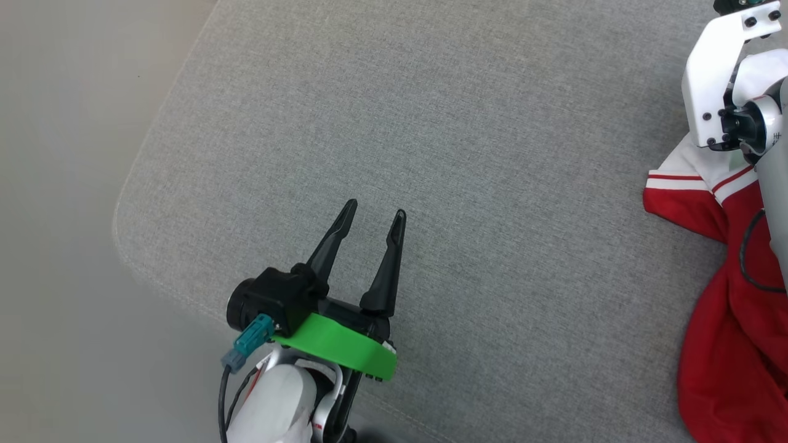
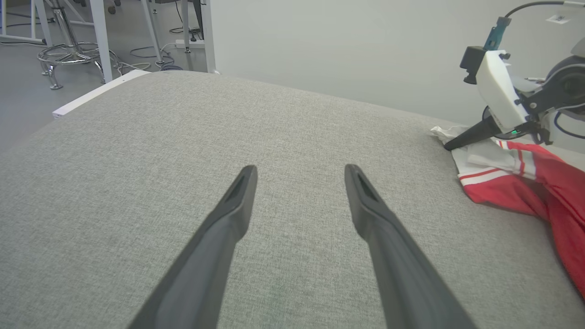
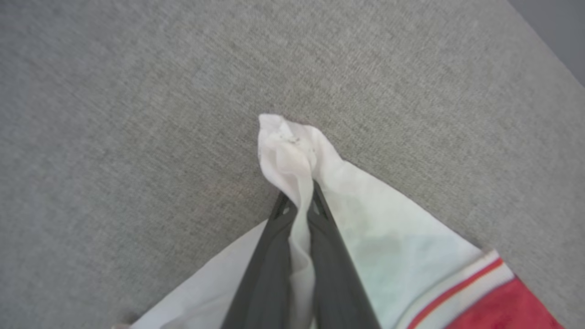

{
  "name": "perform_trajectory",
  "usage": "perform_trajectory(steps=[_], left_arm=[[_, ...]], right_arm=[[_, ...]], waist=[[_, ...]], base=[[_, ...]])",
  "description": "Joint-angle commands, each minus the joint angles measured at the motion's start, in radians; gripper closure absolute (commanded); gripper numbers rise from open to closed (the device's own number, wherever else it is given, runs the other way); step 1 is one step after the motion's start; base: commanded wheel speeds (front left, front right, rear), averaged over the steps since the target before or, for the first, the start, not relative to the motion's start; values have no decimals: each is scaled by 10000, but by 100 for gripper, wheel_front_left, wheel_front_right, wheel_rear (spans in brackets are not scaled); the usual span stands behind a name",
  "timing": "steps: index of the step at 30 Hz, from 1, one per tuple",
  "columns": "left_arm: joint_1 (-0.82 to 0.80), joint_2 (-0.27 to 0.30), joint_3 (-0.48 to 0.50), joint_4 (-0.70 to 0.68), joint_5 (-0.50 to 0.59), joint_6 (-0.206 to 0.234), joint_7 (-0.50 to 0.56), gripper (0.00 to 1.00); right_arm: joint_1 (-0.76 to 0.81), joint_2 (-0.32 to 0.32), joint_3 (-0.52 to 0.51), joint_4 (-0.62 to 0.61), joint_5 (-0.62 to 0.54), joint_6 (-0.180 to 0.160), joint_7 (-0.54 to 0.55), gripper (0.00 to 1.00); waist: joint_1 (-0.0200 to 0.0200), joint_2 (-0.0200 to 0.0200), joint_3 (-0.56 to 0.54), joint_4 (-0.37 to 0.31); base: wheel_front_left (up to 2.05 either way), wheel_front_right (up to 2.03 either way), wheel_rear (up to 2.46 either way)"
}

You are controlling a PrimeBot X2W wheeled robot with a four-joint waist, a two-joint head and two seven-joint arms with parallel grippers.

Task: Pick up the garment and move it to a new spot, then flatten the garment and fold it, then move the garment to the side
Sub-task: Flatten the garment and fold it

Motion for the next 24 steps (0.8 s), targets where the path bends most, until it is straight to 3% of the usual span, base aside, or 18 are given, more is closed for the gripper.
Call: perform_trajectory(steps=[1,11,24], left_arm=[[-112,-60,67,10,13,6,-57,0],[22,-60,303,193,238,-41,-57,0],[569,-60,1125,404,745,-289,-57,0]], right_arm=[[677,-166,-45,381,-40,-13,33,100],[595,425,-111,-176,978,-13,-1893,100],[1077,968,905,-2364,4161,-13,-3751,100]], waist=[[0,0,-62,-53],[0,0,-937,-652],[0,0,-2457,-2301]], base=[[0,0,0],[0,0,0],[0,0,0]])
